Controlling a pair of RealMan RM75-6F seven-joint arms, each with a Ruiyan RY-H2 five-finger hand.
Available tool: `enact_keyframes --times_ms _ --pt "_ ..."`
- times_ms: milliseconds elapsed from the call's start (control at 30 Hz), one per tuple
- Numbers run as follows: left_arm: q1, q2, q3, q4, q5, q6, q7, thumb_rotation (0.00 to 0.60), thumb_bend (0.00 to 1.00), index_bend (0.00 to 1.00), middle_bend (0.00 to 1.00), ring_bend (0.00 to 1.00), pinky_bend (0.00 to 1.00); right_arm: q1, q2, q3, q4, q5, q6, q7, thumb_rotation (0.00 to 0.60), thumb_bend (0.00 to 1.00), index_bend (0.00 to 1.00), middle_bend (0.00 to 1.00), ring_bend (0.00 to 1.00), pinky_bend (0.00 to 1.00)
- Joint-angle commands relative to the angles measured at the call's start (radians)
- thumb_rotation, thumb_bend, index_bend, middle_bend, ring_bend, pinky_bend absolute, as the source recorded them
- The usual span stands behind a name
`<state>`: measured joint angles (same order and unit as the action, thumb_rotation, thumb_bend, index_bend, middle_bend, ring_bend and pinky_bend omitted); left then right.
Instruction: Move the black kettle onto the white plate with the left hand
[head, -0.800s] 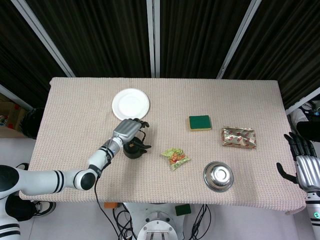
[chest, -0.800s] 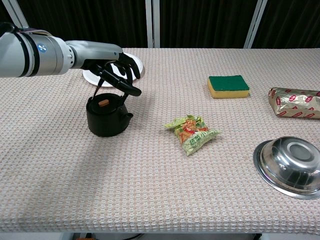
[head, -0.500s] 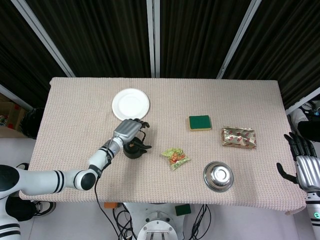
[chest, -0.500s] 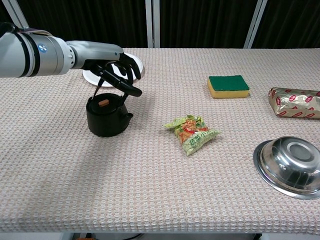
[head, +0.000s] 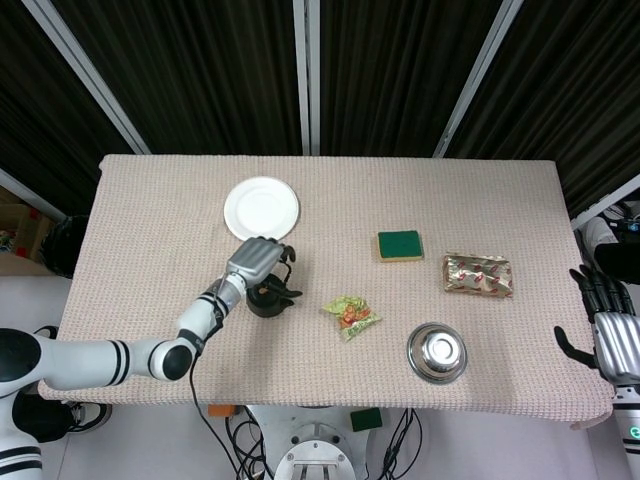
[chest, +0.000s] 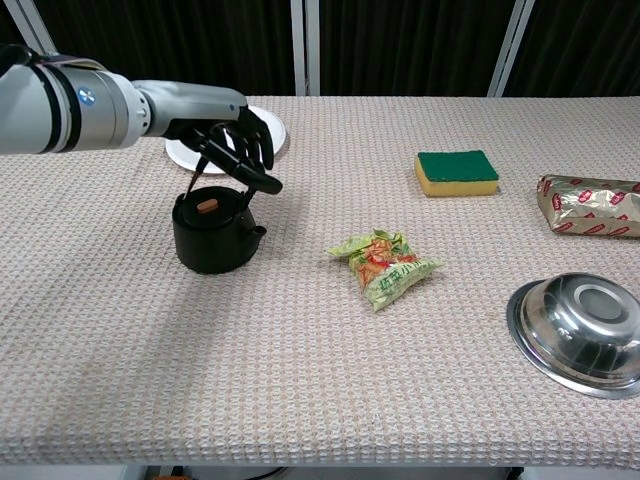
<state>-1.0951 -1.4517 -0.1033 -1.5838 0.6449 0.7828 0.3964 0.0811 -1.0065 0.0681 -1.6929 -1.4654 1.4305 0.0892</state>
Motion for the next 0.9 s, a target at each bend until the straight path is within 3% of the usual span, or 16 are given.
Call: enact_keyframes --times_ms 33,267,733,833,900 --pt "0.001 0.002 0.002 -0.003 0.003 0.001 0.001 0.268 0.0 0.39 0.4 0.32 0.25 0.001 -0.001 0.0 0.0 0.0 0.0 -0.002 0.6 0.33 0.0 0.0 0.0 0.0" --pt "-0.007 0.0 0.017 0.004 -0.015 -0.018 0.016 0.267 0.0 0.48 0.49 0.41 0.24 -0.001 0.0 0.001 -0.001 0.0 0.003 -0.001 0.6 0.33 0.0 0.0 0.0 0.0" --pt "0.015 0.019 0.019 -0.029 0.055 0.022 0.014 0.266 0.0 0.65 0.67 0.56 0.24 0.001 0.0 0.001 0.001 0.001 -0.001 0.002 0.6 0.33 0.0 0.0 0.0 0.0" --pt "0.016 0.03 0.027 -0.038 0.057 0.019 0.022 0.218 0.0 0.67 0.7 0.59 0.23 0.002 0.0 0.0 0.0 0.001 -0.003 0.0 0.6 0.33 0.0 0.0 0.0 0.0" --pt "0.015 0.042 0.03 -0.047 0.061 0.007 0.022 0.144 0.0 0.69 0.71 0.61 0.23 0.002 -0.001 0.0 0.0 0.001 -0.004 -0.002 0.6 0.33 0.0 0.0 0.0 0.0"
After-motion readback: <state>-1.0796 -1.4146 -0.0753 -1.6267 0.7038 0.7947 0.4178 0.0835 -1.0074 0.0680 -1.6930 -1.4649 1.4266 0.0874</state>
